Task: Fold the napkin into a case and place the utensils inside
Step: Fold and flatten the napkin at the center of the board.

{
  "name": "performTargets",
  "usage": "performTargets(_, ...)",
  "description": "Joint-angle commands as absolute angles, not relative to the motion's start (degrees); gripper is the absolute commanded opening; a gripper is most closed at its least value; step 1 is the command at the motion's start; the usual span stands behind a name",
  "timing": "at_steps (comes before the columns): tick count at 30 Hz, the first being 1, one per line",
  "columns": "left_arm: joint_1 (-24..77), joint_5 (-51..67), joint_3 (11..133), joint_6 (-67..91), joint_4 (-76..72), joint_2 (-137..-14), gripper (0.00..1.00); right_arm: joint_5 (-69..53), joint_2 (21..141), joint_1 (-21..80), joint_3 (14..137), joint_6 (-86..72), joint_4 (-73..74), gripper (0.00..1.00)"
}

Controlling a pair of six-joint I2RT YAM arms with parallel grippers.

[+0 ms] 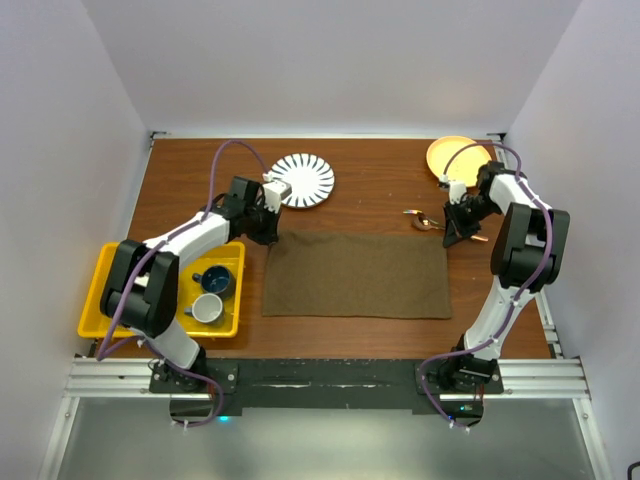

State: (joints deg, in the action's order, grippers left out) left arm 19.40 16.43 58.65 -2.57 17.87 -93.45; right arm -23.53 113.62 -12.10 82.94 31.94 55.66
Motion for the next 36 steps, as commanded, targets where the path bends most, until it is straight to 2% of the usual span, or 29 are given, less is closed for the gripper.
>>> performTargets(1,19.0,14.9,57.0,-2.5,12.7,-93.3,0.0,-23.9,113.2,-11.7,85.1,30.9,54.4,0.0)
performTargets(10,18.9,15.0,56.5,-3.9,16.4,-87.1,0.0,-24.2,111.5,-11.7,85.3,32.4,56.1,0.0)
performTargets(18,18.4,15.3,54.8,-5.9,19.3,-75.3,0.0,-25.8,100.5,-12.8,85.0,33.8,56.3,0.0)
performTargets(30,18.4,19.1,56.1,-7.5,19.6,-74.1,0.0,-28.2,99.6,-12.8,85.9,35.1,59.1,0.0)
performTargets(36,18.4,21.9,56.0,-8.7,21.7,-63.7,0.0,-30.8,91.5,-14.2,86.9,36.3,60.9,0.0)
